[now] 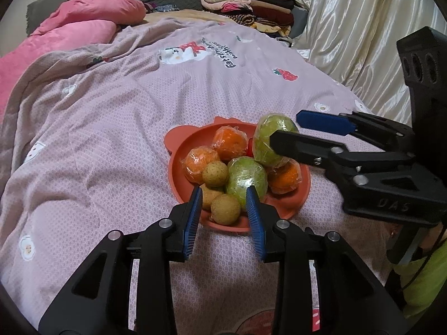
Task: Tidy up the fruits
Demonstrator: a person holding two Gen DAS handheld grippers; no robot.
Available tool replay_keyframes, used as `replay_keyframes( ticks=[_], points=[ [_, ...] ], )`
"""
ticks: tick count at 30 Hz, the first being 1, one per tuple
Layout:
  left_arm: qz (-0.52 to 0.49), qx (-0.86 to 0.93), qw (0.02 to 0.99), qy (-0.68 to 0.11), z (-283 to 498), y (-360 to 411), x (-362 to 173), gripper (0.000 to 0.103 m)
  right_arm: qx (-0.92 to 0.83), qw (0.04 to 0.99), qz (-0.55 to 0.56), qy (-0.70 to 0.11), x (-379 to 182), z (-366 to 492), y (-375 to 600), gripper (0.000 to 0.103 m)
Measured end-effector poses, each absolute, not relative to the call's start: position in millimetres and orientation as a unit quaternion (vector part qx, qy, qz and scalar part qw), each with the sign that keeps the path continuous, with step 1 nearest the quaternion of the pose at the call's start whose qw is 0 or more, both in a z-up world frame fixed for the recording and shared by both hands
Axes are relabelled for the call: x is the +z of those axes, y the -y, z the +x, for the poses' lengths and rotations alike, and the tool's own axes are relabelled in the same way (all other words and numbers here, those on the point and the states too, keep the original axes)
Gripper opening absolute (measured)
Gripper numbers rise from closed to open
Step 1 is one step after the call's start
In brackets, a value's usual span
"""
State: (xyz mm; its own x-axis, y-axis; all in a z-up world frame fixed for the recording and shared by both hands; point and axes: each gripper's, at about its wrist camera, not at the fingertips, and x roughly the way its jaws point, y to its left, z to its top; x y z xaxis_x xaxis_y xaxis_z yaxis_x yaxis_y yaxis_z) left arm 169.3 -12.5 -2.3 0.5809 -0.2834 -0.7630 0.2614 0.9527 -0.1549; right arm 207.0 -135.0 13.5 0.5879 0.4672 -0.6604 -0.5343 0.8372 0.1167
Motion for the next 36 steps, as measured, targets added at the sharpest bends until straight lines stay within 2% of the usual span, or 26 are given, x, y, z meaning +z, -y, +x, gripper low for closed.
replay_keyframes(
  ticks=[6,9,14,17,29,36],
  points=[
    [-0.012,-0.152,0.891,-0.428,168,12,0,0.025,0.276,0.897,-0.034,-0.343,24,198,147,0.068],
    [-0.01,-0.15,0.893,-0.424,167,12,3,0.029,0.275,0.9,-0.027,-0.337,30,193,152,0.073],
    [-0.008,-0.148,0.898,-0.415,164,10,9,0.03,0.268,0.907,-0.024,-0.326,38,182,158,0.082],
    [-0.007,-0.145,0.901,-0.408,161,10,13,0.036,0.267,0.909,-0.02,-0.32,43,176,162,0.088],
    [-0.006,-0.134,0.911,-0.391,155,5,25,0.047,0.258,0.915,-0.024,-0.31,50,163,165,0.094],
    [-0.009,-0.122,0.916,-0.382,151,0,31,0.063,0.252,0.918,-0.029,-0.304,52,158,166,0.096]
  ],
)
